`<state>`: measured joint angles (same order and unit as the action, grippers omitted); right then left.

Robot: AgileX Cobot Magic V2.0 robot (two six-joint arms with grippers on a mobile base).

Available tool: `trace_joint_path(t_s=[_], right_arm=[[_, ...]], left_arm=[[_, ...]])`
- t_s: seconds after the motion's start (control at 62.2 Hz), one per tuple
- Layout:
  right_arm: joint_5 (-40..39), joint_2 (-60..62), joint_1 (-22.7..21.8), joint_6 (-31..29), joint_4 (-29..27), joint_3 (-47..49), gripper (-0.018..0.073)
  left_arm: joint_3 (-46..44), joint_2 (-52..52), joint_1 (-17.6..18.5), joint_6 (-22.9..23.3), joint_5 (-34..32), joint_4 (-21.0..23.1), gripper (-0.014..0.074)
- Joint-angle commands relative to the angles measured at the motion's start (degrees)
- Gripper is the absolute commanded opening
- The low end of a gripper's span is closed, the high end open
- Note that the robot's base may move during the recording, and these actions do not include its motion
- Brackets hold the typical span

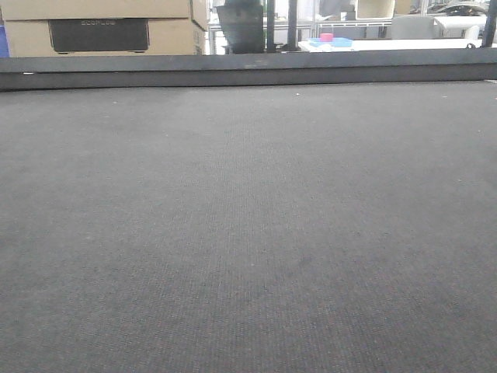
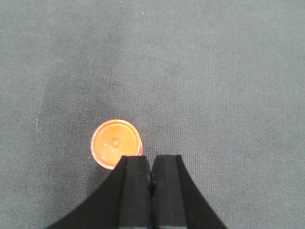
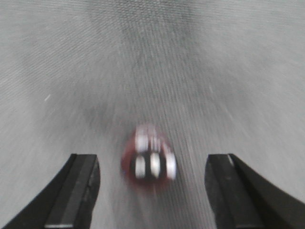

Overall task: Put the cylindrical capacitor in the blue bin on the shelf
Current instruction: 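Close left gripper on orange capacitor and right gripper on brown capacitor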

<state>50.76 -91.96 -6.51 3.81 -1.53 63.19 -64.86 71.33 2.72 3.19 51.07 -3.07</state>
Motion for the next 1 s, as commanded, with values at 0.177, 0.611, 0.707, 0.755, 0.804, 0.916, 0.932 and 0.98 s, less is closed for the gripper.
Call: trace_joint_path(t_s=[0.177, 0.611, 0.707, 0.755, 0.804, 0.916, 0.932, 0.98], right_arm=[[-1.4, -4.9, -0.4, -0.4, 0.8, 3.3, 0.0358], [3.0, -6.6, -0.4, -0.4, 1.5, 3.3, 0.0358], [2.6, -6.6, -0.4, -0.4, 1.5, 3.3, 0.0358], [2.1, -6.6, -0.4, -0.4, 1.2, 3.3, 0.0358], [2.0, -6.6, -0.4, -0.4, 1.2, 3.3, 0.0358], [2.1, -6.6, -0.4, -0.4, 1.2, 3.3, 0.0279], [2.1, -6.6, -0.4, -0.4, 1.2, 3.3, 0.0259], [2.1, -6.6, -0.4, -0.4, 1.2, 3.3, 0.0185]], left_arm=[[-0.5, -0.1, -0.1, 0.5, 0.2, 1.0, -0.0111], [-0.5, -0.1, -0.1, 0.5, 0.5, 1.4, -0.0111], [-0.5, -0.1, -0.1, 0.5, 0.5, 1.4, -0.0111], [-0.5, -0.1, -0.1, 0.5, 0.5, 1.4, -0.0111], [-0.5, -0.1, -0.1, 0.5, 0.5, 1.4, -0.0111], [-0.5, -0.1, -0.1, 0.5, 0.5, 1.4, -0.0111], [-0.5, -0.1, -0.1, 0.5, 0.5, 1.4, -0.0111], [-0.5, -0.1, -0.1, 0.5, 0.5, 1.4, -0.0111]])
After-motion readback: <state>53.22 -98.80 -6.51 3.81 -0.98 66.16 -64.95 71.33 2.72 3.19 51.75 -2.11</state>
